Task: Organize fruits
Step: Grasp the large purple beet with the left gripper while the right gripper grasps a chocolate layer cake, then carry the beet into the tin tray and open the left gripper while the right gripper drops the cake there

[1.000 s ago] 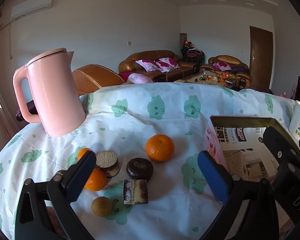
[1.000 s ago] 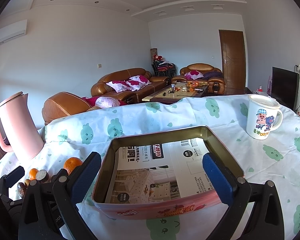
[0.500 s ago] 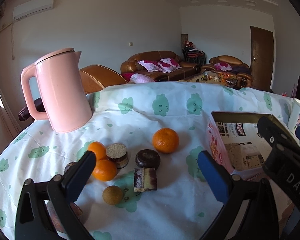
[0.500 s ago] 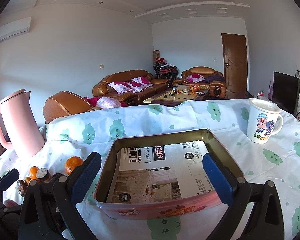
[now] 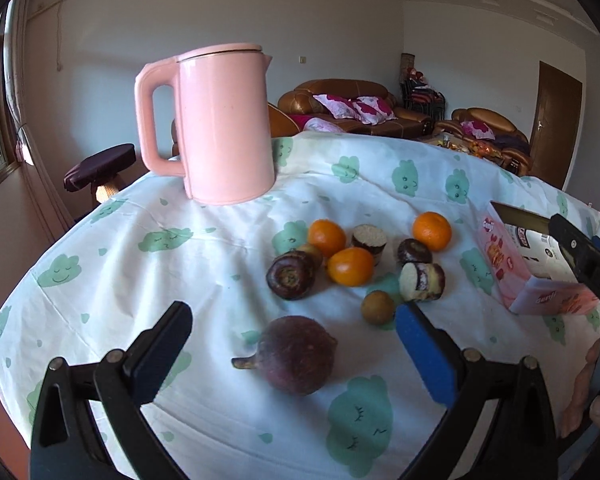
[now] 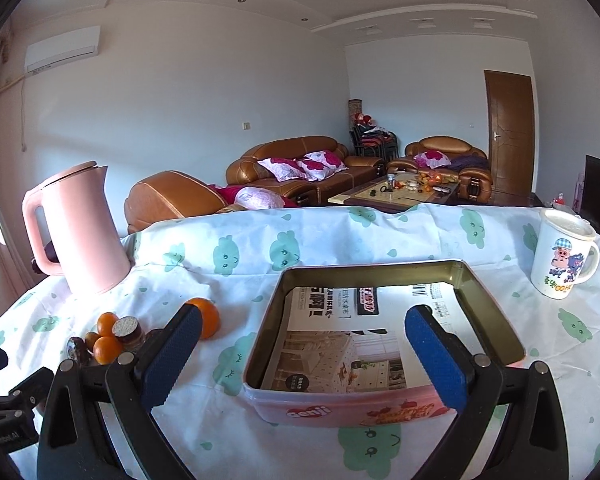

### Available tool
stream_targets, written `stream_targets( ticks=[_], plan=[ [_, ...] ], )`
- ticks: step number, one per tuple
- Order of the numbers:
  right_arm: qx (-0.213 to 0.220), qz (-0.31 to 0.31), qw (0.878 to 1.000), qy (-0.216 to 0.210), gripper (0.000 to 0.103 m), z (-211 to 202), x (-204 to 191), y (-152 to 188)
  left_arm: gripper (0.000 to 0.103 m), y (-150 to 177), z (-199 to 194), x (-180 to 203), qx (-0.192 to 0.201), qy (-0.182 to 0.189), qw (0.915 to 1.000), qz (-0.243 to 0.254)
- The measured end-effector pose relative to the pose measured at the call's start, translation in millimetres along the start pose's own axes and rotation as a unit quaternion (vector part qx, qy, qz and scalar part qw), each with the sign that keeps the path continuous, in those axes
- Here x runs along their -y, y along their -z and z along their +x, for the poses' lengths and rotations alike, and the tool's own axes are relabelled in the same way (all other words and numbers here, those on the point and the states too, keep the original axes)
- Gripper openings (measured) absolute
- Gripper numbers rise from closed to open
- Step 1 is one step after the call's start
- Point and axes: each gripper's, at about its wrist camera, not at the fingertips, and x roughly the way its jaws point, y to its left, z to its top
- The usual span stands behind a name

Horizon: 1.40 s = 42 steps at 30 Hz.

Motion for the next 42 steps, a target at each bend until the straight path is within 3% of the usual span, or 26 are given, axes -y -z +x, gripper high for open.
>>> stream_targets(
  ticks=[7, 10, 13, 15, 25, 28, 30, 34, 42],
  plan=[
    [-0.017, -0.055, 0.996, -0.071, 0.102, 0.4, -38.4, 5.1, 0.095, 14.4, 17.2, -9.6, -0.052, 0.032, 0.9981, 0.011],
    [-0.029, -0.082, 0.992, -0.09, 0.1, 2.6, -60.2, 7.6, 0.084, 16.8, 26.1, -7.8, -0.074, 0.041, 0.9964, 0.007],
    [-0.068, -0.094, 0.988, -0.101, 0.082, 17.0, -77.7, 10.5, 0.071, 17.2, 34.0, -12.9, -0.093, 0.048, 0.9945, -0.01],
    [-0.099, -0.097, 0.985, -0.107, 0.064, 31.0, -86.2, 13.6, 0.068, 16.2, 37.5, -19.1, -0.097, 0.066, 0.9927, -0.03],
    [-0.212, -0.067, 0.963, -0.154, 0.061, 73.0, -114.8, 27.8, 0.067, 11.0, 43.0, -23.5, -0.092, 0.075, 0.9919, -0.044],
    [-0.239, -0.071, 0.956, -0.156, 0.047, 80.8, -118.1, 33.3, 0.067, 10.6, 43.5, -23.9, -0.091, 0.076, 0.992, -0.043],
    [-0.235, -0.072, 0.957, -0.156, 0.035, 80.2, -116.6, 34.0, 0.067, 10.5, 43.5, -24.4, -0.091, 0.078, 0.9918, -0.043],
    [-0.215, -0.07, 0.961, -0.161, 0.035, 70.7, -111.2, 30.5, 0.066, 10.1, 37.2, -24.6, -0.075, 0.079, 0.9932, -0.042],
    [-0.096, -0.075, 0.981, -0.151, 0.035, 25.7, -93.7, -1.0, 0.066, 0.6, 9.4, -15.8, -0.014, 0.084, 0.9963, -0.008]
  ],
)
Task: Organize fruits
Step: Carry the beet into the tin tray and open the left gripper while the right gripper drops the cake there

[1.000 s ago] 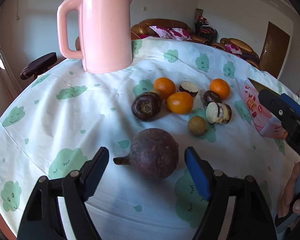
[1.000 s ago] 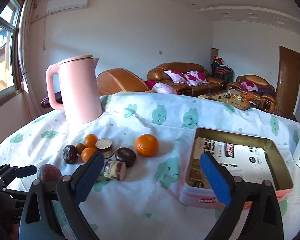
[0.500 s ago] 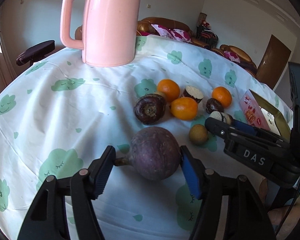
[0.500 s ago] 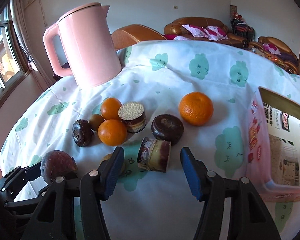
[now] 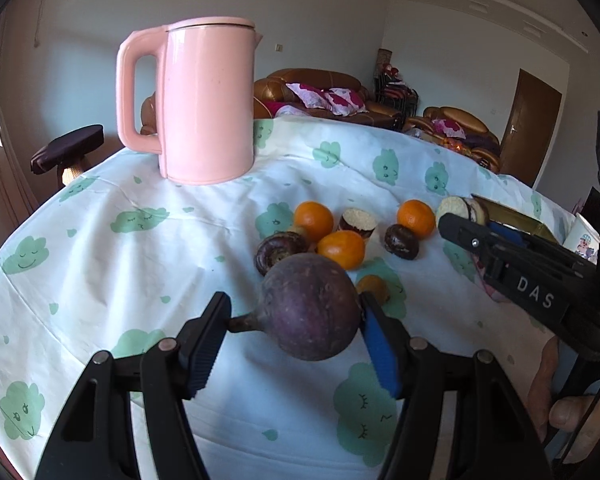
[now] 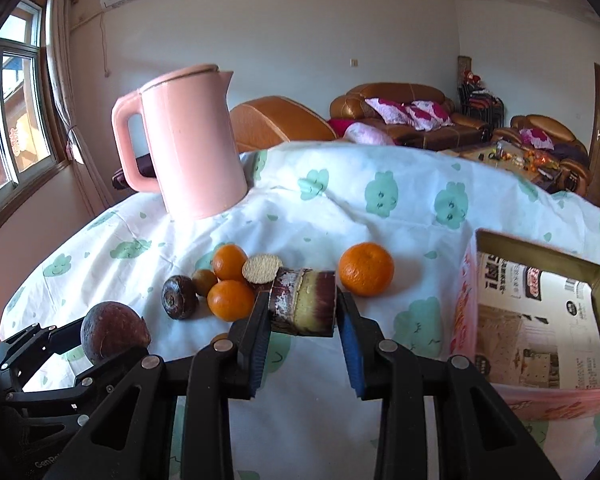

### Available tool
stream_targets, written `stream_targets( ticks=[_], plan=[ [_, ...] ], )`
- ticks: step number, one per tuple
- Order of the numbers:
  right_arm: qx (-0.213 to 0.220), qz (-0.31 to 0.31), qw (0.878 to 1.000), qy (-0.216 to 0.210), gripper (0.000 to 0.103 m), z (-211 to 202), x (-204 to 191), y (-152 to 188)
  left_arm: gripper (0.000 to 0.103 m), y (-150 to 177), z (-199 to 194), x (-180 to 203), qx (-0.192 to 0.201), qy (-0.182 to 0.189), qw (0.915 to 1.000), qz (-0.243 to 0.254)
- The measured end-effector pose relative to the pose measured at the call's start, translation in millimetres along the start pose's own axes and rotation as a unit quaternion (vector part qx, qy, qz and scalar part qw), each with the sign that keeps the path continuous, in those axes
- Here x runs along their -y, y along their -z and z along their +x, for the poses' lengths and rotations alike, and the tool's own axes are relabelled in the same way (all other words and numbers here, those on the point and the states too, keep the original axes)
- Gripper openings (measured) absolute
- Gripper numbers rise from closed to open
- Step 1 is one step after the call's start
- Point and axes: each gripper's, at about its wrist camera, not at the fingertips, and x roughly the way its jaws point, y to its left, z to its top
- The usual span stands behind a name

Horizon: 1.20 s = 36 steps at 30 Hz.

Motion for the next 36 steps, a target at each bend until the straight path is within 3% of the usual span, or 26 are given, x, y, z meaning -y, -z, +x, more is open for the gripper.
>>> stream_targets(
  ticks=[4, 8, 15, 22, 28, 36],
  plan=[
    [0.046, 0.004, 0.999, 0.017, 0.035, -28.3, 21.9, -9.1, 0.066, -12.8, -10.0, 20.9, 0.028, 0.015, 0.9993, 0.018],
    [0.071, 0.009, 0.995, 0.072, 0.035, -47.6, 64.3, -10.7, 0.066, -27.6, -11.3, 62.3, 0.047, 0.039, 0.9964, 0.059],
    [0.044, 0.046, 0.988, 0.14, 0.035, -54.1, 154.1, 1.3, 0.066, -44.8, 19.2, 150.9, 0.039, 0.108, 0.9873, 0.11],
    [0.005, 0.072, 0.987, 0.147, 0.035, -49.1, 199.7, 11.4, 0.067, -44.7, 62.2, 233.0, 0.003, 0.133, 0.9781, 0.16],
    [-0.022, 0.082, 0.986, 0.146, 0.036, -37.7, 210.9, 16.7, 0.066, -39.9, 87.3, 247.9, -0.035, 0.137, 0.9777, 0.155],
    [-0.023, 0.077, 0.985, 0.152, 0.036, -33.5, 210.0, 21.4, 0.067, -34.2, 91.9, 248.1, -0.03, 0.128, 0.9765, 0.171]
  ],
)
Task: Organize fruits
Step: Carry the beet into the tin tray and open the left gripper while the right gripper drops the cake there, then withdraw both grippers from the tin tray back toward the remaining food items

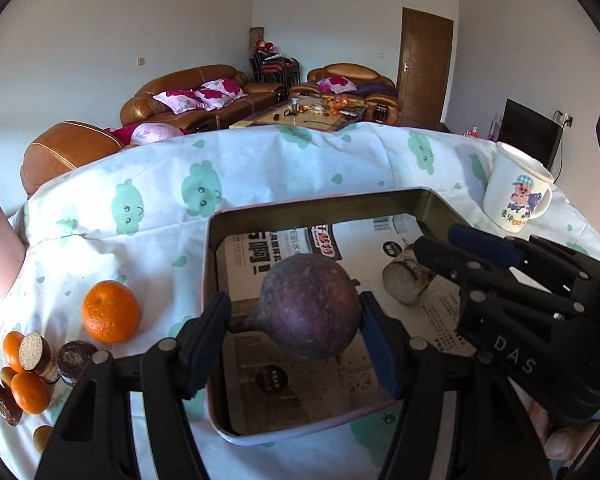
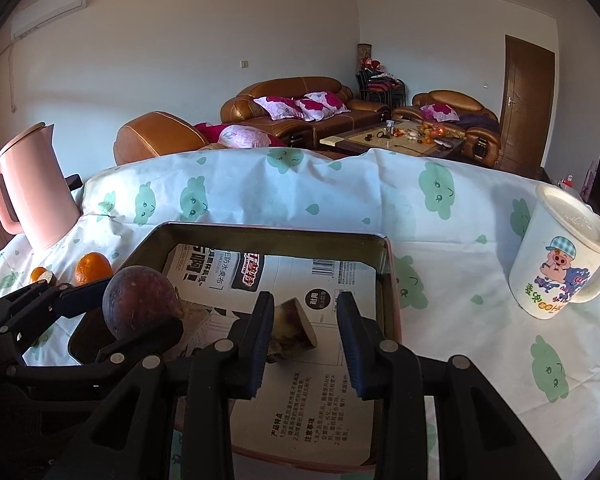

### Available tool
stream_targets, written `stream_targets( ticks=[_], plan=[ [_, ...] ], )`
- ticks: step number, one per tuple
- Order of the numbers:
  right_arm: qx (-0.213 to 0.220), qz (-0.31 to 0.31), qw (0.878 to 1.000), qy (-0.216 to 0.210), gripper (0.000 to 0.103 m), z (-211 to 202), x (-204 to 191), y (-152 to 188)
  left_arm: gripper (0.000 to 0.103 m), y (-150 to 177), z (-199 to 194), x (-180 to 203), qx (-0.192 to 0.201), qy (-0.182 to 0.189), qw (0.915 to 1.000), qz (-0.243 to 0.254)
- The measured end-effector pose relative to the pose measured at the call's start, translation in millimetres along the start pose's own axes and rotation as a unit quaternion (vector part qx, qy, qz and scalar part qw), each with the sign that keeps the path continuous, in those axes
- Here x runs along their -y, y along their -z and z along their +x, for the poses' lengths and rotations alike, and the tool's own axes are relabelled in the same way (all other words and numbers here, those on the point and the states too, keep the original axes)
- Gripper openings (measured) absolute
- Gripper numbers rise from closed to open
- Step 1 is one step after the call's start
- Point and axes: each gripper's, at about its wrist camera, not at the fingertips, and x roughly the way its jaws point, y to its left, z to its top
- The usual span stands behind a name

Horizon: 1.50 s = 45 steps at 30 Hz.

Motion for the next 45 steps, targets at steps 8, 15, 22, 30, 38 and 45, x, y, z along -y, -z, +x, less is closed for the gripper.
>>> stream_targets(
  ticks=[8, 15, 22, 30, 38, 45],
  plan=[
    [0.066, 0.032, 0.997, 0.022, 0.06, -21.1, 10.8, -1.7, 0.093, -1.7, -29.8, 1.5, 0.072, -0.041, 0.9965, 0.015],
    [0.101, 0.076, 0.991, 0.036, 0.08, -29.9, 21.2, 0.0, 0.103, -1.3, -44.5, -26.1, 0.092, -0.059, 0.9935, -0.032],
    [0.112, 0.119, 0.985, 0.045, 0.08, -36.4, 27.9, 5.2, 0.103, 8.5, -46.8, -47.6, 0.087, -0.093, 0.9912, -0.038],
    [0.113, 0.119, 0.986, 0.027, 0.08, -42.9, -1.5, 12.4, 0.103, 25.0, -49.4, -72.5, 0.077, -0.129, 0.988, -0.035],
    [0.105, 0.11, 0.988, 0.015, 0.08, -44.6, -35.5, 17.5, 0.103, 34.7, -56.9, -97.5, 0.069, -0.139, 0.9869, -0.044],
    [0.084, 0.078, 0.993, -0.027, 0.08, -40.9, -84.1, 20.7, 0.103, 39.7, -61.0, -130.0, 0.049, -0.139, 0.9872, -0.06]
  ],
)
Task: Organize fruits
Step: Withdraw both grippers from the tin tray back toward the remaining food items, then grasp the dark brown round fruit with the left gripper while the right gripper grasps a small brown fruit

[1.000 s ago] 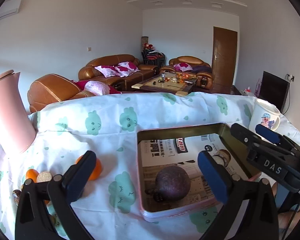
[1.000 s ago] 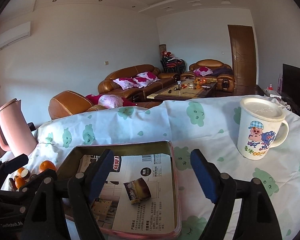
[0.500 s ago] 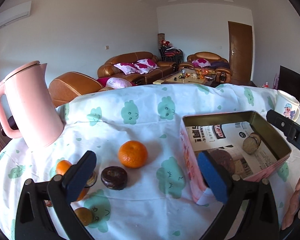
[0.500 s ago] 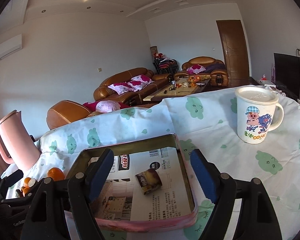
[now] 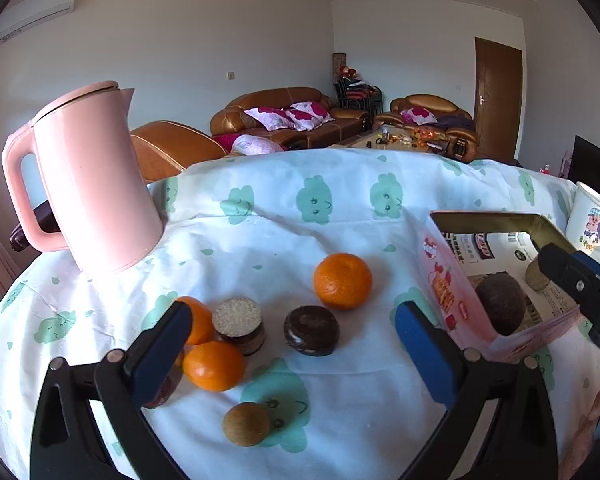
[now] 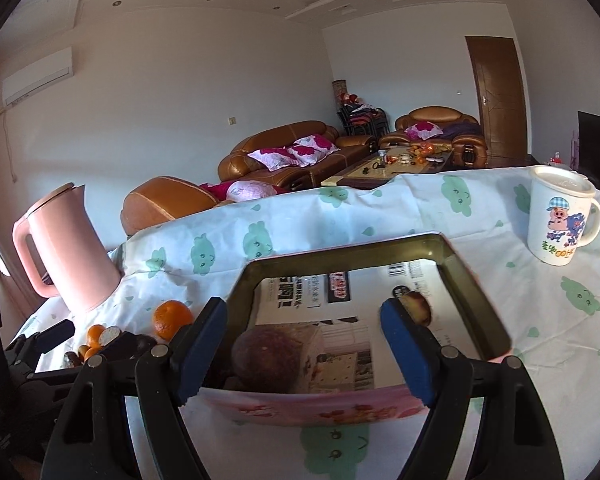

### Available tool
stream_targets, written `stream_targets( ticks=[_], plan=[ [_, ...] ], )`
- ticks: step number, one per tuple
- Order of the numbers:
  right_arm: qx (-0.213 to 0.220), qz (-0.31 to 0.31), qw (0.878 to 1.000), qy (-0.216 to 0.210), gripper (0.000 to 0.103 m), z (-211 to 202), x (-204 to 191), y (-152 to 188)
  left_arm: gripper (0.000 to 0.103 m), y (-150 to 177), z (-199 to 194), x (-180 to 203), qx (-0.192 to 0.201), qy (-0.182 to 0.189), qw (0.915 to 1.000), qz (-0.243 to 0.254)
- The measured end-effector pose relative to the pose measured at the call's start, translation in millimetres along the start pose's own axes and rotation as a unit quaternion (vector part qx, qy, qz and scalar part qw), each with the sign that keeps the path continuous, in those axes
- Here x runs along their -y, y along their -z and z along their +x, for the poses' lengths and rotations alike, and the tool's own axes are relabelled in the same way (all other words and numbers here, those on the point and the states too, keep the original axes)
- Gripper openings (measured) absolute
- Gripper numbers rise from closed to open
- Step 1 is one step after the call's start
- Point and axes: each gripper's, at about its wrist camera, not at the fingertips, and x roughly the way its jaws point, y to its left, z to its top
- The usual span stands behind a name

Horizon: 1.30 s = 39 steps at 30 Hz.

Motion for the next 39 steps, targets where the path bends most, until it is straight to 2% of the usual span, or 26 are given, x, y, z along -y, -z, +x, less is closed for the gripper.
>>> stream_targets(
  ticks=[6, 12, 18, 23, 27, 28, 32, 34, 36, 39],
  plan=[
    [-0.022, -0.042, 0.998, -0.031, 0.08, 5.3, -47.3, 11.6, 0.103, -3.8, 1.3, -42.7, -0.006, -0.017, 0.9997, -0.016],
    [-0.057, -0.087, 0.992, -0.068, 0.08, 15.4, -89.8, 22.4, 0.103, -5.4, 5.3, -103.5, -0.019, -0.022, 0.9972, -0.069],
    [-0.112, -0.139, 0.979, -0.104, 0.08, 31.2, -132.6, 36.0, 0.103, 0.5, 7.1, -148.6, -0.038, -0.024, 0.9935, -0.104],
    [-0.156, -0.188, 0.961, -0.127, 0.079, 44.8, -169.1, 50.1, 0.103, 1.1, 9.2, -162.5, -0.046, -0.006, 0.9923, -0.115],
    [-0.184, -0.207, 0.953, -0.124, 0.06, 56.3, -185.3, 58.0, 0.103, 2.4, 11.4, -156.6, -0.059, 0.02, 0.9937, -0.093],
    [-0.195, -0.209, 0.95, -0.123, 0.058, 59.7, -186.4, 59.8, 0.103, 2.5, 12.2, -152.9, -0.061, 0.023, 0.9944, -0.083],
    [-0.215, -0.192, 0.948, -0.137, 0.042, 67.1, -181.3, 60.0, 0.103, 5.7, 12.2, -139.1, -0.076, 0.053, 0.9948, -0.043],
    [-0.216, -0.193, 0.948, -0.135, 0.038, 66.6, -181.1, 60.5, 0.103, 8.2, 14.3, -129.3, -0.087, 0.07, 0.9935, -0.018],
    [-0.214, -0.202, 0.947, -0.132, 0.032, 62.7, -180.5, 62.1, 0.103, 11.1, 17.2, -118.6, -0.096, 0.069, 0.993, 0.008],
    [-0.208, -0.189, 0.953, -0.111, 0.028, 57.8, -166.7, 59.8, 0.095, 14.4, 24.7, -111.8, -0.113, 0.063, 0.9912, 0.024]
  ],
)
